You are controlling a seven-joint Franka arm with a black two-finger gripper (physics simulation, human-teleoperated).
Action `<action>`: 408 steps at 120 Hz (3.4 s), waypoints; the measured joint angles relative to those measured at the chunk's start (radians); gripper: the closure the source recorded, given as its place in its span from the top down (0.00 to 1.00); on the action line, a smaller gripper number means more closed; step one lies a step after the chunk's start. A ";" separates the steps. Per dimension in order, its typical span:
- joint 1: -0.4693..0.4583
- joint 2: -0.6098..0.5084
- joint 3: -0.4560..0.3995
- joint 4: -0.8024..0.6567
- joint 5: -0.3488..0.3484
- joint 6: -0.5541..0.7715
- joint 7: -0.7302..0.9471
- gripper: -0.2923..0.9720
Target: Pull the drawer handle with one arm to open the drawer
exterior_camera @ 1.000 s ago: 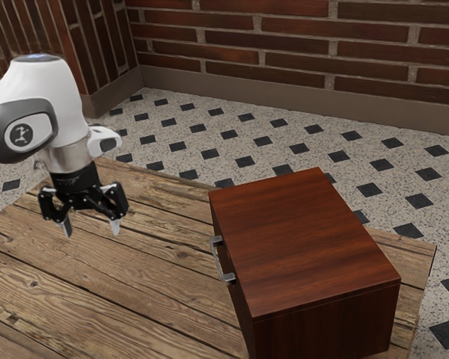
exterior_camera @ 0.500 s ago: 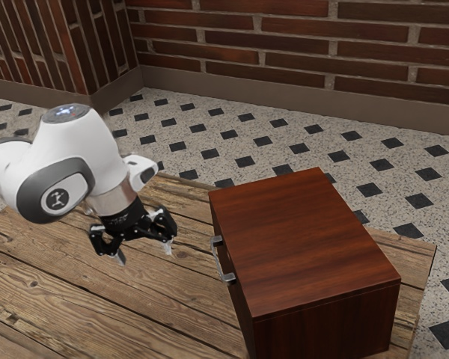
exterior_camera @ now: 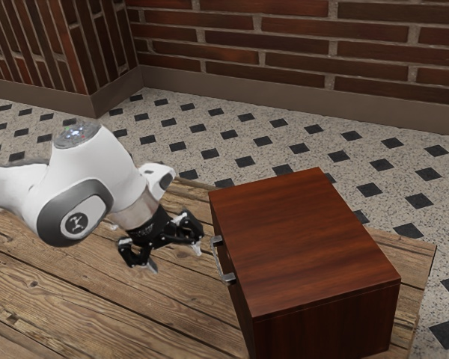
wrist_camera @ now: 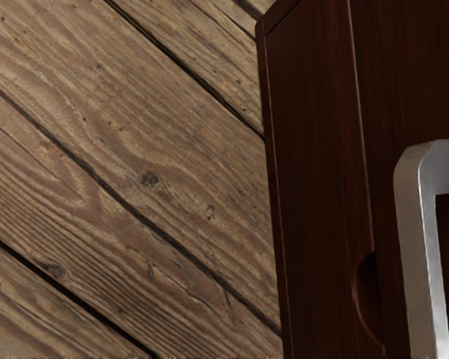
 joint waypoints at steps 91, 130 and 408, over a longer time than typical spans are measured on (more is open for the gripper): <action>-0.047 0.082 -0.015 0.015 -0.116 0.061 -0.035 0.77; -0.058 0.098 -0.029 0.020 -0.130 0.101 -0.036 0.77; -0.068 -0.302 0.213 0.099 0.135 -0.104 0.152 0.77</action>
